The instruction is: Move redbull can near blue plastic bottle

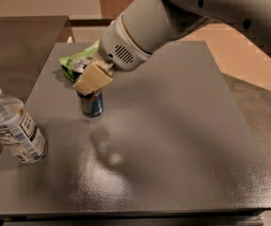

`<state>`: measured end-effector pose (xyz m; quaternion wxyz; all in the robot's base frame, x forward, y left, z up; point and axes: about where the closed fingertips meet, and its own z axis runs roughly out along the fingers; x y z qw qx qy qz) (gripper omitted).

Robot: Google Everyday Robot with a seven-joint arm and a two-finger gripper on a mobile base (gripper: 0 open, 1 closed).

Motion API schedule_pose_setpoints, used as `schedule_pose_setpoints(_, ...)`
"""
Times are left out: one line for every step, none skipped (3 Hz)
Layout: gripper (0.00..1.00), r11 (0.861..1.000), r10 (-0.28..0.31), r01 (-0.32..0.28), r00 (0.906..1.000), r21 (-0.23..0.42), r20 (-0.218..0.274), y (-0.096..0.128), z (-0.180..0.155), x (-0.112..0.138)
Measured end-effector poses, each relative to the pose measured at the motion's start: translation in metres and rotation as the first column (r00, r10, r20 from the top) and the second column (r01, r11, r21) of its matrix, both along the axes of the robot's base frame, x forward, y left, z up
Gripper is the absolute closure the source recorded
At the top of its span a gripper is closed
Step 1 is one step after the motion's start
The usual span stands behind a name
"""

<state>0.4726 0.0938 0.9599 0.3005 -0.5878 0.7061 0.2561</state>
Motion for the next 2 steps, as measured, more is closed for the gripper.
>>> schedule_pose_setpoints(1.0,0.999,0.05,-0.05,0.9988,0.014,0.007,0.017,-0.011,-0.012)
schedule_pose_setpoints(1.0,0.996,0.091,-0.091,0.9958,0.023,-0.007,0.028,-0.022,-0.024)
